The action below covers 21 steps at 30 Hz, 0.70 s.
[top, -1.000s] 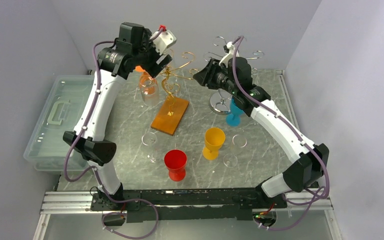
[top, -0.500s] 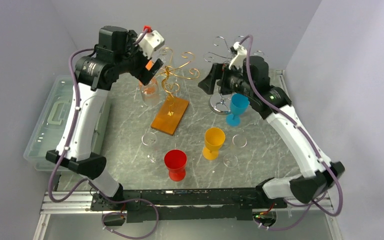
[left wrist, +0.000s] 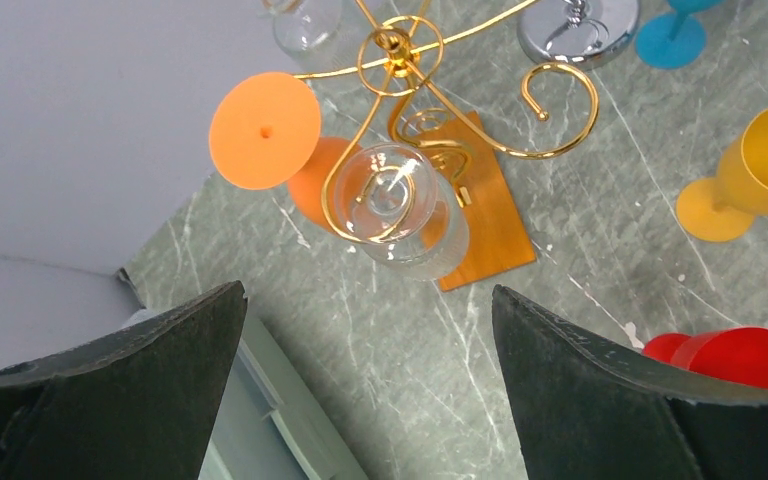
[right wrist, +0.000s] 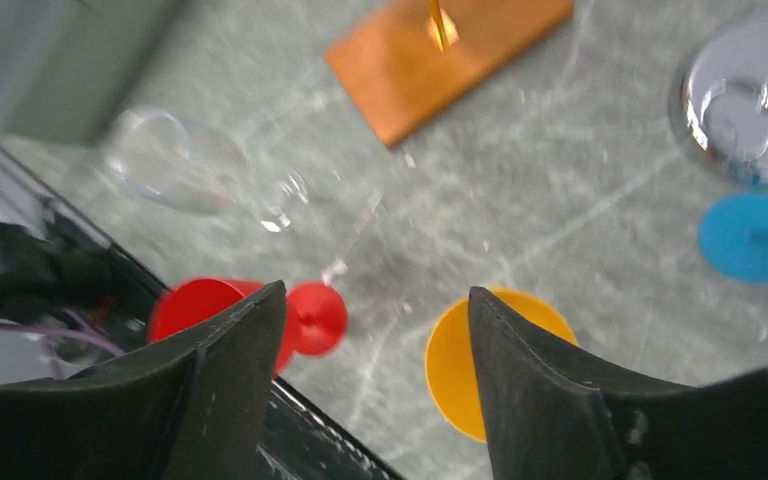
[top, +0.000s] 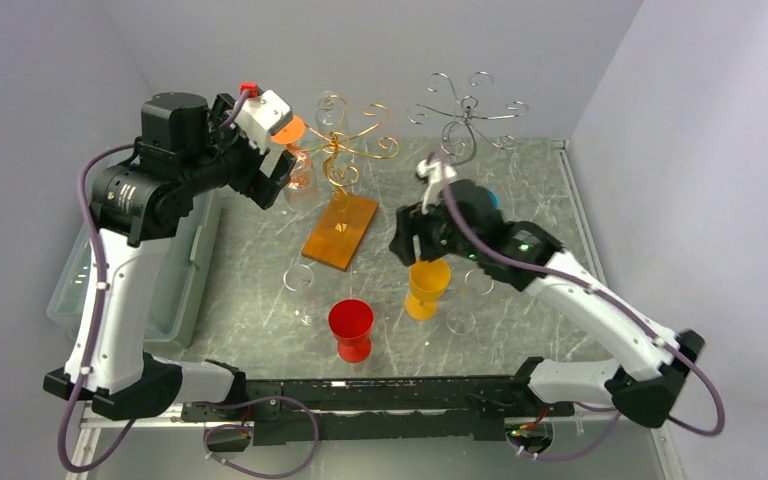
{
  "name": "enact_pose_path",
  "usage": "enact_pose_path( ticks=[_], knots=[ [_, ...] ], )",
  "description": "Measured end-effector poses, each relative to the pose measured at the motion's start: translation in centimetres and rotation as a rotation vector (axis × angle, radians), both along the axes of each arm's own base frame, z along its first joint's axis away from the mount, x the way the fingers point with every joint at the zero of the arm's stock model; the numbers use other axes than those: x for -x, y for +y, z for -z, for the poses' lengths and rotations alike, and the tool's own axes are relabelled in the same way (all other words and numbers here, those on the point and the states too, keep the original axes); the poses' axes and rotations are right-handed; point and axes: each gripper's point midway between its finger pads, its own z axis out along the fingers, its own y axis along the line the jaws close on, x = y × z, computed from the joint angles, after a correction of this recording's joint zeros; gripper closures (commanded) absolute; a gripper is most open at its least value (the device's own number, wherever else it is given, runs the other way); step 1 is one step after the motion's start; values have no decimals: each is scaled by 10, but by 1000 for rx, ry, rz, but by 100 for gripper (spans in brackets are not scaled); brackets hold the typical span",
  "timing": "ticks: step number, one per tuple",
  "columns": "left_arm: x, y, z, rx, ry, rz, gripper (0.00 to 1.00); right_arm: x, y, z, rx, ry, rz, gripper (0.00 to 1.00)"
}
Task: Place the wine glass upside down on the wine glass rack
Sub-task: Pick up the wine glass at the center of the board.
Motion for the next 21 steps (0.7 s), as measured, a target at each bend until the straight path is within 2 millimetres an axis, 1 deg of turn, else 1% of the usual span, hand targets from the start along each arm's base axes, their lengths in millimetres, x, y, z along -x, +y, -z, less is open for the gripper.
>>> enact_pose_path(
  ticks=[1, 3, 6, 7, 9, 13, 17, 21],
  knots=[
    [-1, -1, 3, -3, 13, 2, 1, 3, 6, 18, 53, 29, 1, 44],
    [-3, -3, 14, -8, 45, 5, 1, 7, 8, 59, 167, 93, 21, 45],
    [-4, -3, 29, -23, 90, 2, 0, 13, -2, 98, 277, 159, 57, 46],
    [-3, -2, 32, -26, 99, 2, 0, 14, -6, 105, 298, 171, 71, 46],
    [-4, -2, 33, -28, 103, 0, 0, 14, -11, 112, 313, 181, 95, 47],
    [-3, -1, 33, -28, 105, 0, 1, 17, -17, 115, 307, 187, 121, 46],
    [-2, -1, 35, -32, 117, 1, 1, 15, -21, 111, 303, 172, 144, 47],
    [-2, -1, 36, -33, 121, 2, 1, 17, -31, 98, 298, 145, 164, 48]
  ],
)
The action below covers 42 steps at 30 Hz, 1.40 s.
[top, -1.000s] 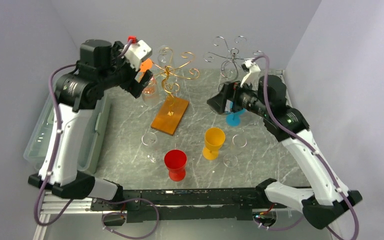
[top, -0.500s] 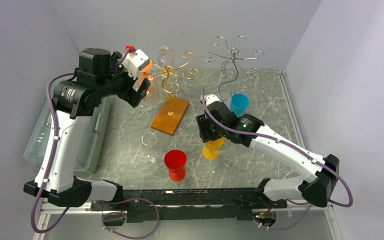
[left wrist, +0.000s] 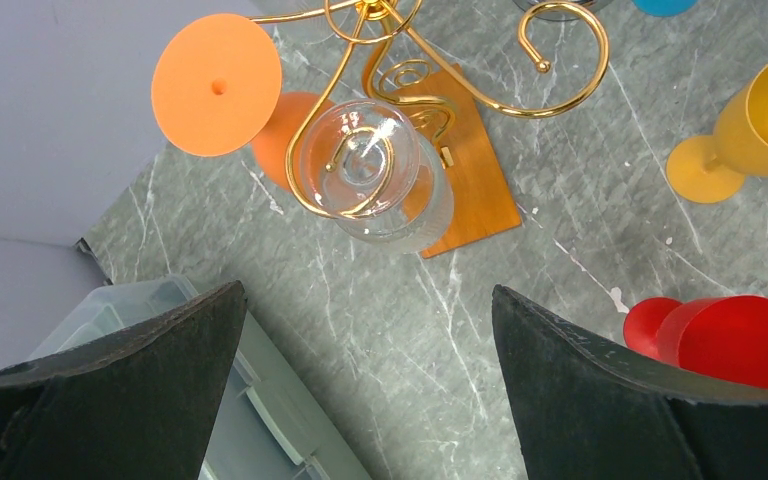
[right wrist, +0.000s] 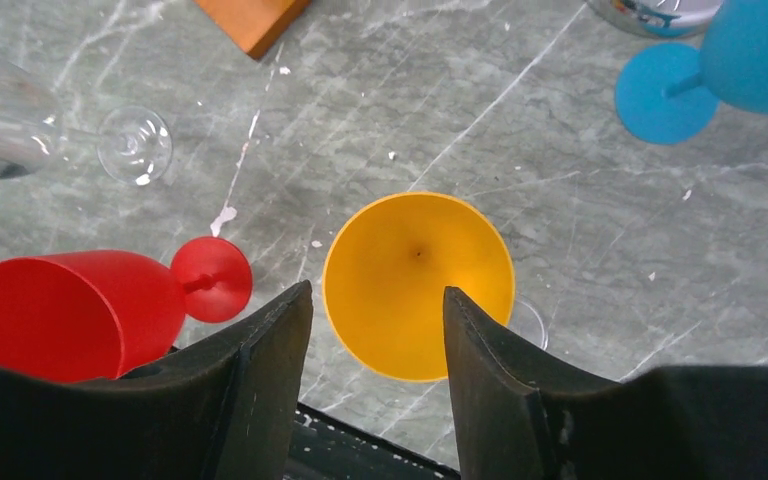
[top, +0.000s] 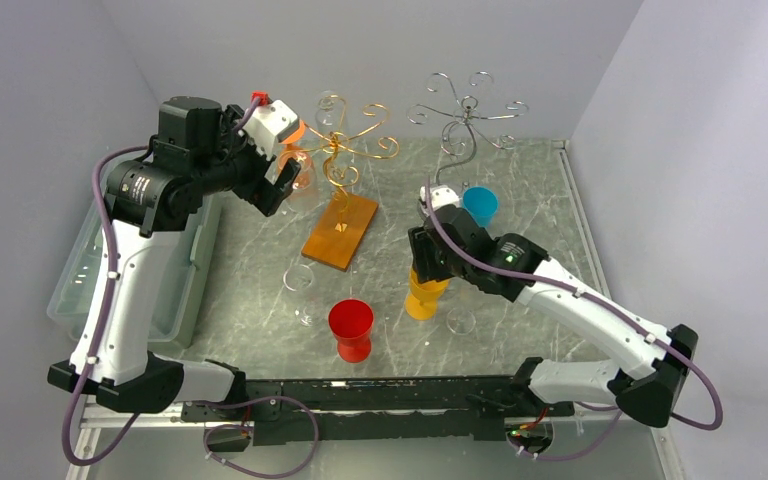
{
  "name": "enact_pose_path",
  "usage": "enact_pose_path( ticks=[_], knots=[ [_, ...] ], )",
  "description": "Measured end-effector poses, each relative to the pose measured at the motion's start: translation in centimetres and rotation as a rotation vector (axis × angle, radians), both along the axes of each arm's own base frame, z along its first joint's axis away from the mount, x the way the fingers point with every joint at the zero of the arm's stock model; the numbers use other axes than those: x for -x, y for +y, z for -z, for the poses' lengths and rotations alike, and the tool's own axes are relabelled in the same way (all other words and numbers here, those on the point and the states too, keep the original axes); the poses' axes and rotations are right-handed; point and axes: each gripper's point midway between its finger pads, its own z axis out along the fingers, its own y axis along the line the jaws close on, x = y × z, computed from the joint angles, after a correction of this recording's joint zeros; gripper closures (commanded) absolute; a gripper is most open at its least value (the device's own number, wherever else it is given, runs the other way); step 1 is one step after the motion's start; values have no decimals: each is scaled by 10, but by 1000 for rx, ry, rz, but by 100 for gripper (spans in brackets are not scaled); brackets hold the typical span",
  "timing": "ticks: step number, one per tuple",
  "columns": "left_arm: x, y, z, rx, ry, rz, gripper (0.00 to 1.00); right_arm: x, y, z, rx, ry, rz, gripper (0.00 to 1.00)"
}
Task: Place the wine glass upside down on the wine glass rack
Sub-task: Pick up the wine glass at the center of the board, then turn the wine glass upside down at the wine rack.
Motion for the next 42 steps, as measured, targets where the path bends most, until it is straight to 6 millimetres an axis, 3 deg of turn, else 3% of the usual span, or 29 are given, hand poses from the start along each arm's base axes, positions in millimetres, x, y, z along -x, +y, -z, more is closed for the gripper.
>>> enact_pose_path(
  ticks=[4, 6, 15, 18, 21, 25, 27, 29, 33, 38, 41, 42],
  knots=[
    [0, 0, 0, 0, 1, 1, 1, -2, 4, -18, -36, -23, -5, 53],
    [0, 0, 0, 0, 3, 1, 1, -1, 7, -17, -41, -15, -14, 54],
    [3, 1, 2, -8, 17, 3, 0, 16, 13, 33, 8, 108, -59, 56],
    [3, 1, 2, -9, 16, 3, 0, 16, 16, 48, 30, 138, -64, 73],
    [3, 1, 2, -9, 16, 4, 1, 12, 22, 57, 41, 146, -65, 98],
    [3, 1, 2, -11, 15, 8, 0, 4, 25, 55, 64, 130, -62, 100],
    [3, 0, 2, -11, 14, 14, 1, -4, 28, 37, 53, 92, -57, 100],
    [4, -2, 2, -9, 13, 26, 1, -13, 33, 6, 21, 31, -53, 100],
    [7, -7, 1, 10, 17, 58, 1, -24, 39, -83, -119, -126, -53, 100],
    [14, -19, -2, 50, 28, 123, 2, -5, 24, -184, -314, -277, -88, 100],
    [20, -26, -6, 77, 32, 168, 2, 13, 13, -230, -414, -340, -130, 100],
    [22, -28, -6, 85, 34, 181, 3, 16, 12, -236, -430, -349, -138, 100]
  ],
)
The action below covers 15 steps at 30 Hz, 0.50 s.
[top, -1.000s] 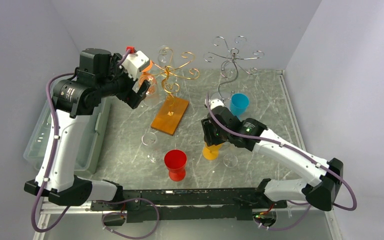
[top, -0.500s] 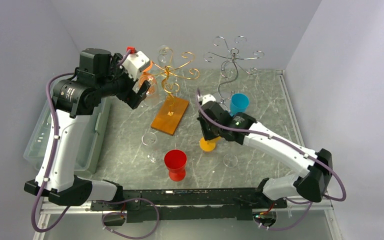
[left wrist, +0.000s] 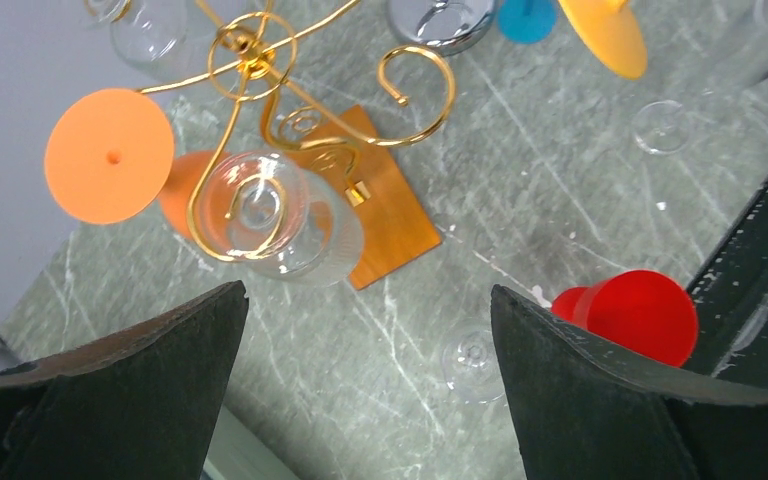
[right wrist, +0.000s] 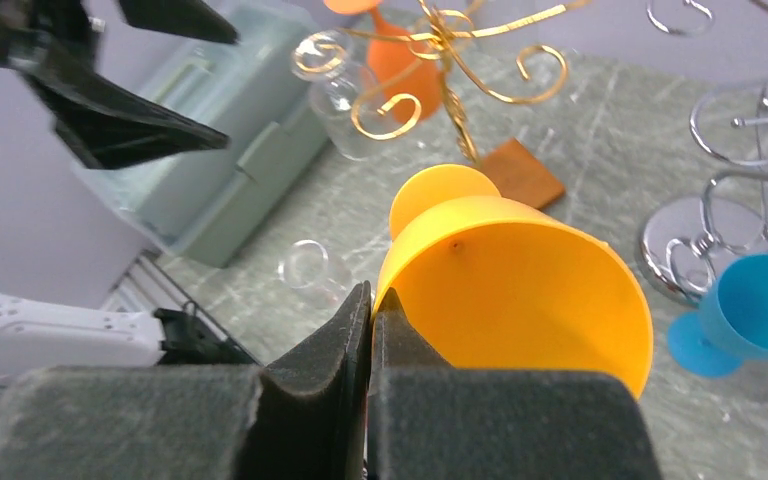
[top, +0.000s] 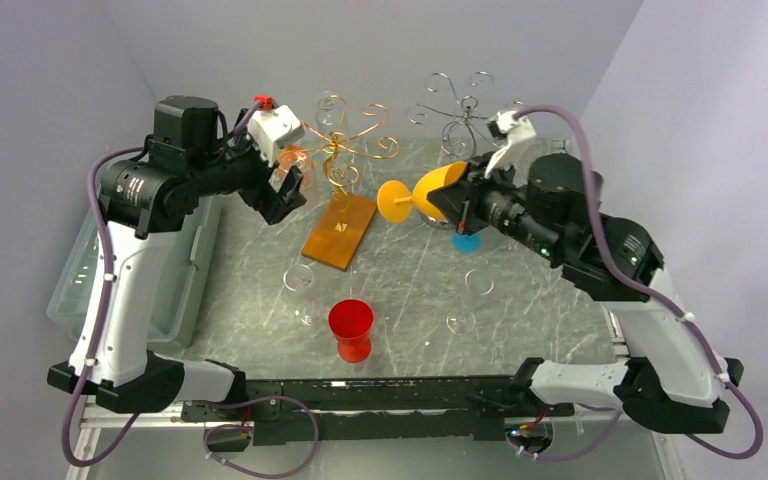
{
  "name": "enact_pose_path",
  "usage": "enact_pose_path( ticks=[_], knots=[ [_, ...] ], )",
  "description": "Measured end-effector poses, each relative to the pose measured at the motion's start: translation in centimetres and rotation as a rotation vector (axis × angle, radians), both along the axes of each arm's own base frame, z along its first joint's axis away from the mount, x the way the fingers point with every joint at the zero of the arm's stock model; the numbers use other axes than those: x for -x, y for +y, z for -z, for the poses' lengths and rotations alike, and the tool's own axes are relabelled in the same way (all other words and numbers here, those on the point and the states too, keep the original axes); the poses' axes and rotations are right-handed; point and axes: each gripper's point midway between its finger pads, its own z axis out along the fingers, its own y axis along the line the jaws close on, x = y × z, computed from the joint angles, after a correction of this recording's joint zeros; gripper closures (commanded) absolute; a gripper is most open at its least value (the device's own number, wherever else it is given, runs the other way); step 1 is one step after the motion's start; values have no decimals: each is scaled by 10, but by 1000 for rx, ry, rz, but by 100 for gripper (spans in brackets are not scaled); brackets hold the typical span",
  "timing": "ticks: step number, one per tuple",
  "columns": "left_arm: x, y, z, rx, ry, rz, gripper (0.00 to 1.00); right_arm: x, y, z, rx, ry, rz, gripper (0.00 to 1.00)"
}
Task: Place the wine glass upside down on the wine glass rack
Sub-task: Turn the wine glass upside down at the wine rack.
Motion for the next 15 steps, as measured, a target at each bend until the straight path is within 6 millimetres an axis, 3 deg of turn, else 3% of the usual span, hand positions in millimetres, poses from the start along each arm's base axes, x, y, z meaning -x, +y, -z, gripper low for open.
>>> enact_pose_path(
  ticks=[4, 9, 15],
  knots=[
    [10, -11, -9, 50, 7, 62, 3, 13, 3, -24, -79, -47, -66, 100],
    [17, -22, -19, 111, 22, 109, 4, 9, 27, -52, -173, -118, -134, 100],
    [6, -31, -15, 142, 61, 106, 6, -6, 63, -56, -218, -152, -193, 100]
  ],
)
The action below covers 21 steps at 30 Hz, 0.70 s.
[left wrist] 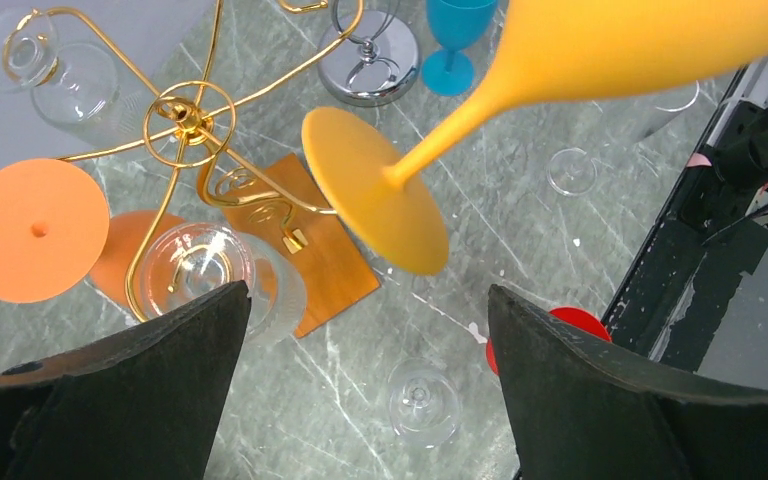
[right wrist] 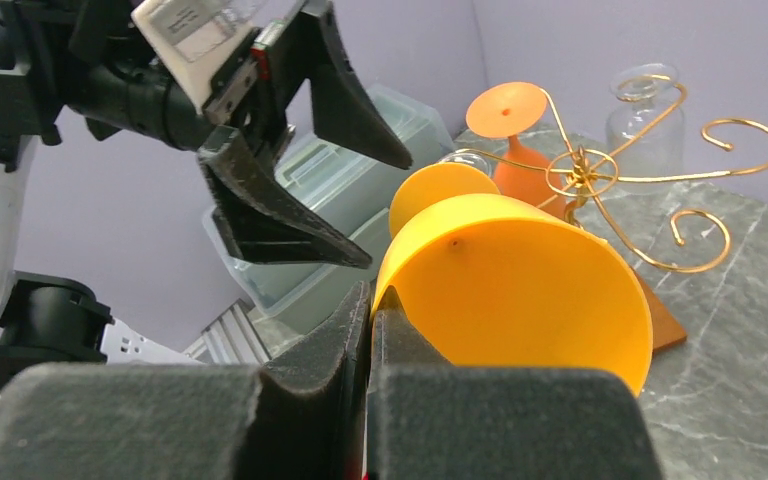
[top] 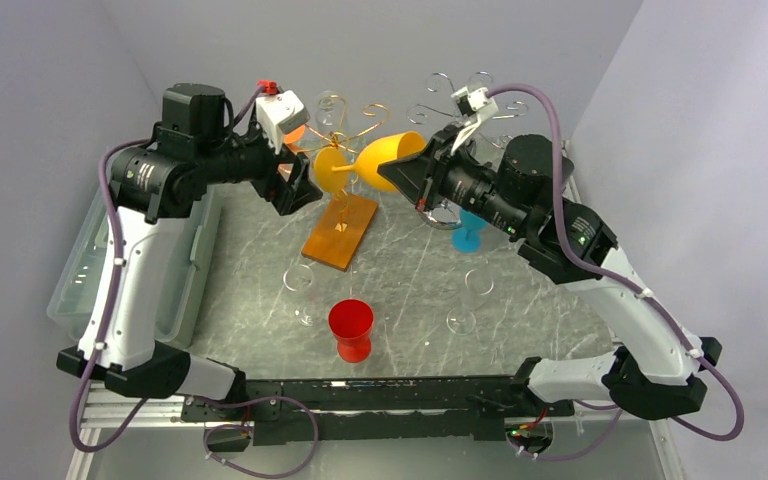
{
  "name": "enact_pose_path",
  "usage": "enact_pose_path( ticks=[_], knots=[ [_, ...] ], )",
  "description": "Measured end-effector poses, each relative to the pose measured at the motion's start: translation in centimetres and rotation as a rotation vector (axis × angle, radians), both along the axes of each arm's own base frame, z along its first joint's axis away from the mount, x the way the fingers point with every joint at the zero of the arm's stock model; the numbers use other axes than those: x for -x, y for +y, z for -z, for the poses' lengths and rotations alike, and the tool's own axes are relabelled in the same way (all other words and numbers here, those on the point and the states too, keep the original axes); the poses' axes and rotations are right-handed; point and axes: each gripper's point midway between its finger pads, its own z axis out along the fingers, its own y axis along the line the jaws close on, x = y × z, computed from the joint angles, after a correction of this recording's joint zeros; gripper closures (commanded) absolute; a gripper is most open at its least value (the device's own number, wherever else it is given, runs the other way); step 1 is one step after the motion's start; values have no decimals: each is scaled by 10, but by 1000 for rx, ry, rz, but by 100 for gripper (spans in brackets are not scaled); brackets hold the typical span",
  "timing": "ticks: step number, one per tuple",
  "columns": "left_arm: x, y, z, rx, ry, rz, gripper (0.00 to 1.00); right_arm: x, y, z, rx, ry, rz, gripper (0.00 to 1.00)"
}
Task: Place the wine glass upside down on the wine glass rack
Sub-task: Turn the wine glass upside down at the wine rack.
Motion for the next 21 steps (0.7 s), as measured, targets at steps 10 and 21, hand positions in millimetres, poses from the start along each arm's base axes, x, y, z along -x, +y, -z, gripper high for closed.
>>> enact_pose_path(
  ticks=[10, 21],
  knots=[
    [-24, -10, 2, 31, 17, -28, 33, -2, 16, -10, -74, -48, -48, 100],
    [-53, -5, -10, 19, -82, -89, 93, 4, 30, 35, -29, 36, -109, 2]
  ],
)
